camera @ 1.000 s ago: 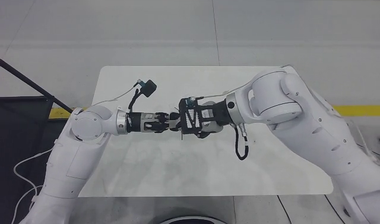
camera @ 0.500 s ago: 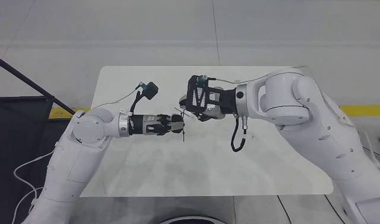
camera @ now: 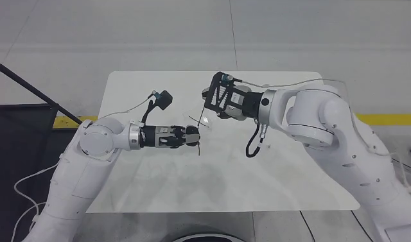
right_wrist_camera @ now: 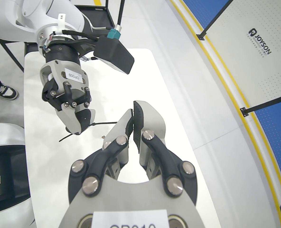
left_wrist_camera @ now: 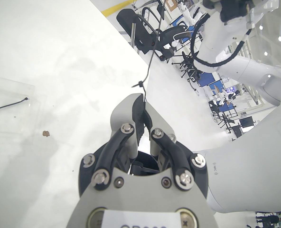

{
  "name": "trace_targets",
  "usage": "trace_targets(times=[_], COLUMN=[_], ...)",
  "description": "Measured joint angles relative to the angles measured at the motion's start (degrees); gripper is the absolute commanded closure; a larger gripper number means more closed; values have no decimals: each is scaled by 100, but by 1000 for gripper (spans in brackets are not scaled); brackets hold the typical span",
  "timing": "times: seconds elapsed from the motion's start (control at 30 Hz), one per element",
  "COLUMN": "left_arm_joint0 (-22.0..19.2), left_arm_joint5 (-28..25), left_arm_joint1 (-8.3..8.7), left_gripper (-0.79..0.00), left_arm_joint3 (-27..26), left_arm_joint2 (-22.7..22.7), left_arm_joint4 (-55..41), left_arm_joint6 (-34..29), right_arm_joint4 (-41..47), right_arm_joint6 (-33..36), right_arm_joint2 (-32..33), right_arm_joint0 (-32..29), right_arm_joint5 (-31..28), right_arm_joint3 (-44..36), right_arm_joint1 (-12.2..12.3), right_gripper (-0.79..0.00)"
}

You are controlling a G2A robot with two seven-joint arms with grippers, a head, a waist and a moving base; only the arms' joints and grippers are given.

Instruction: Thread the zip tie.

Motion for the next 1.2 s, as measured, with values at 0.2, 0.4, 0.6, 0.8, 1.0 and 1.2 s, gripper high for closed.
trace_targets(times=[0.2,0.4,0.6,0.8,1.0,1.2], left_arm_joint0=[-27,-57,-79,-109,-129,-157], left_arm_joint5=[4,67,164,180,171,11], left_arm_joint1=[22,38,51,63,73,89], left_gripper=[0,0,0,0,0,0], left_arm_joint3=[24,90,159,178,187,191], left_arm_joint2=[27,44,38,67,104,144], left_arm_joint4=[-20,-23,16,24,22,53], left_arm_joint6=[103,277,530,639,718,697], right_arm_joint4=[-17,305,696,1114,1359,1339], right_arm_joint6=[14,52,73,380,574,597], right_arm_joint2=[-26,-76,-100,-254,-371,-379], right_arm_joint0=[-85,-23,41,163,305,360], right_arm_joint5=[-266,-747,-1174,-1579,-1661,-1485], right_arm_joint3=[-50,75,205,321,424,514], right_arm_joint1=[-10,-38,-57,-79,-112,-132], right_gripper=[0,0,0,0,0,0])
